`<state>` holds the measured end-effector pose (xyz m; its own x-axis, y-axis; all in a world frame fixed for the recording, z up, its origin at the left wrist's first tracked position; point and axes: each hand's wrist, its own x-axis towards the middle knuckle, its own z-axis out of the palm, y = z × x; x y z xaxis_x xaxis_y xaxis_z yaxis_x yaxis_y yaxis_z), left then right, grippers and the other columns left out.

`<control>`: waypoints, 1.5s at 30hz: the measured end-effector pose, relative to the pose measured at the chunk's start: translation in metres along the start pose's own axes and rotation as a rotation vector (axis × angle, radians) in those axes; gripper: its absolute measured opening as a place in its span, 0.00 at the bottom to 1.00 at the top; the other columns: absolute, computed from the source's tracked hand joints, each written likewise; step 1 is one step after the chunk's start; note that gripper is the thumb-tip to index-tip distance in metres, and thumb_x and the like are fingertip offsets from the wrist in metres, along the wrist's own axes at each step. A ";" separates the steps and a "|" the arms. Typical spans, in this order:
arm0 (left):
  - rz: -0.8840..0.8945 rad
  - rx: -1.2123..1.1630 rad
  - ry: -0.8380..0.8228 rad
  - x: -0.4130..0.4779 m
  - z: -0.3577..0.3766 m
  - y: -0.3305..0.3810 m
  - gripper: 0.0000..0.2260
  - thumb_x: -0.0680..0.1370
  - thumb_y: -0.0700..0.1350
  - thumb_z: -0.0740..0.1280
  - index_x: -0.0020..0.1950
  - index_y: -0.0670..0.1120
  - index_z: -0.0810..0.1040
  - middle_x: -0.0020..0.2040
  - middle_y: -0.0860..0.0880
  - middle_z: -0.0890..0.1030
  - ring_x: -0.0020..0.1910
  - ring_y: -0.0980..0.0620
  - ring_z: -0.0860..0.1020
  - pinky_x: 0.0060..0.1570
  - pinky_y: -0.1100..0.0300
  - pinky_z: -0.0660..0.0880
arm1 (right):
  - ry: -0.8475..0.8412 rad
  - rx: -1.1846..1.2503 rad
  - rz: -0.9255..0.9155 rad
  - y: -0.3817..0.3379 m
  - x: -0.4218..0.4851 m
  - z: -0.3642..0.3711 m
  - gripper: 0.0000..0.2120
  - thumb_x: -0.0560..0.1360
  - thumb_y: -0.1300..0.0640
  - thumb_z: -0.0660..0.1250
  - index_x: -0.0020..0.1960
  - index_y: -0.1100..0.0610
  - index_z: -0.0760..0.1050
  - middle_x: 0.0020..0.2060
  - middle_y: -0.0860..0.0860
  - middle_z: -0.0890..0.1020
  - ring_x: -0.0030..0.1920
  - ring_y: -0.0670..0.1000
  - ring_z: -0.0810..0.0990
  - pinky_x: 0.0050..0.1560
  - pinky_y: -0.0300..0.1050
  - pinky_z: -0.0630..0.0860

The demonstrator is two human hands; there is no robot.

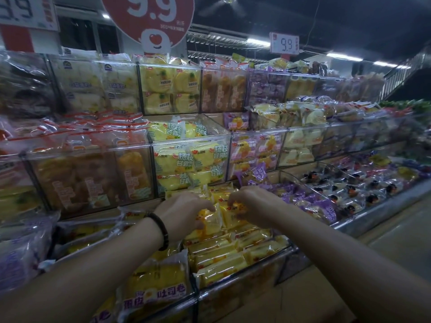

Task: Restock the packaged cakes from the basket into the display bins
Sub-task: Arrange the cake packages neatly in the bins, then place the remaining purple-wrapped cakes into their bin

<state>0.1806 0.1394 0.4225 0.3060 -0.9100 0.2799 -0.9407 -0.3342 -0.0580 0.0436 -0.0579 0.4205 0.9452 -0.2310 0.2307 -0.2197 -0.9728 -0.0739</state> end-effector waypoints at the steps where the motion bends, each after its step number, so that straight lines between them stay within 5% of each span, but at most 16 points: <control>1: -0.012 -0.016 -0.020 0.000 -0.002 0.001 0.22 0.79 0.52 0.73 0.72 0.61 0.73 0.62 0.54 0.78 0.59 0.53 0.76 0.58 0.56 0.78 | -0.013 0.008 0.008 -0.001 -0.003 -0.001 0.26 0.77 0.53 0.75 0.72 0.42 0.72 0.66 0.48 0.77 0.64 0.52 0.79 0.62 0.52 0.80; 7: -0.051 -0.022 -0.003 -0.005 -0.018 0.024 0.21 0.78 0.57 0.73 0.70 0.61 0.74 0.65 0.57 0.77 0.64 0.54 0.75 0.62 0.52 0.78 | 0.141 0.066 0.072 -0.010 -0.047 -0.005 0.27 0.81 0.49 0.70 0.78 0.47 0.67 0.73 0.50 0.74 0.73 0.53 0.71 0.71 0.54 0.73; 13: 0.003 -0.146 -0.013 -0.005 -0.035 0.081 0.14 0.79 0.57 0.72 0.64 0.60 0.79 0.56 0.59 0.79 0.52 0.58 0.78 0.53 0.55 0.82 | 0.217 0.256 0.191 0.011 -0.109 -0.031 0.11 0.81 0.51 0.71 0.63 0.49 0.80 0.55 0.47 0.84 0.55 0.48 0.82 0.57 0.52 0.83; 18: 0.035 -0.189 -0.046 0.006 -0.041 0.111 0.12 0.79 0.58 0.71 0.62 0.61 0.80 0.53 0.60 0.80 0.49 0.59 0.79 0.49 0.57 0.82 | 0.274 0.317 0.343 0.056 -0.157 -0.067 0.08 0.80 0.54 0.72 0.59 0.52 0.83 0.47 0.47 0.86 0.47 0.48 0.85 0.51 0.50 0.84; 23: 0.091 -0.169 -0.120 0.020 -0.036 0.124 0.13 0.80 0.58 0.71 0.63 0.59 0.80 0.54 0.59 0.80 0.50 0.60 0.78 0.48 0.61 0.80 | 0.279 0.321 0.446 0.082 -0.180 -0.074 0.06 0.80 0.50 0.73 0.57 0.47 0.83 0.48 0.47 0.84 0.47 0.49 0.85 0.50 0.53 0.85; 26: 0.120 -0.191 -0.126 0.038 -0.031 0.122 0.13 0.80 0.56 0.71 0.63 0.58 0.79 0.55 0.59 0.80 0.50 0.61 0.77 0.45 0.65 0.78 | 0.260 0.306 0.475 0.085 -0.180 -0.066 0.07 0.80 0.50 0.73 0.57 0.48 0.82 0.48 0.47 0.84 0.48 0.47 0.84 0.48 0.47 0.84; 32: 0.131 -0.275 -0.081 0.092 0.007 0.132 0.17 0.79 0.56 0.72 0.66 0.54 0.79 0.59 0.53 0.80 0.55 0.55 0.79 0.54 0.58 0.80 | 0.224 0.247 0.510 0.089 -0.166 -0.034 0.07 0.81 0.53 0.71 0.58 0.50 0.82 0.49 0.47 0.83 0.48 0.44 0.82 0.47 0.43 0.83; 37: 0.005 -0.386 0.083 0.124 0.038 0.163 0.16 0.80 0.57 0.70 0.65 0.54 0.79 0.61 0.51 0.80 0.59 0.51 0.78 0.60 0.50 0.80 | 0.272 0.294 0.567 0.107 -0.159 -0.022 0.08 0.80 0.50 0.73 0.58 0.50 0.81 0.48 0.46 0.84 0.49 0.45 0.83 0.54 0.48 0.84; 41: -0.016 -0.170 0.314 0.130 0.063 0.179 0.17 0.81 0.63 0.64 0.64 0.56 0.77 0.59 0.52 0.78 0.59 0.49 0.75 0.59 0.51 0.78 | 0.316 0.338 0.537 0.129 -0.151 -0.017 0.07 0.80 0.51 0.72 0.58 0.50 0.82 0.47 0.44 0.84 0.48 0.42 0.83 0.53 0.46 0.83; 45: -0.011 -0.104 0.332 0.140 0.080 0.175 0.21 0.80 0.69 0.55 0.63 0.59 0.75 0.59 0.56 0.77 0.59 0.53 0.73 0.60 0.55 0.75 | 0.307 0.346 0.459 0.169 -0.118 -0.017 0.08 0.79 0.52 0.73 0.58 0.49 0.82 0.46 0.43 0.85 0.48 0.43 0.83 0.54 0.48 0.83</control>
<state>0.0707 -0.0659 0.3750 0.2678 -0.7711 0.5777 -0.9528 -0.3008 0.0401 -0.1093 -0.1958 0.3970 0.6508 -0.6663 0.3639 -0.4458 -0.7233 -0.5273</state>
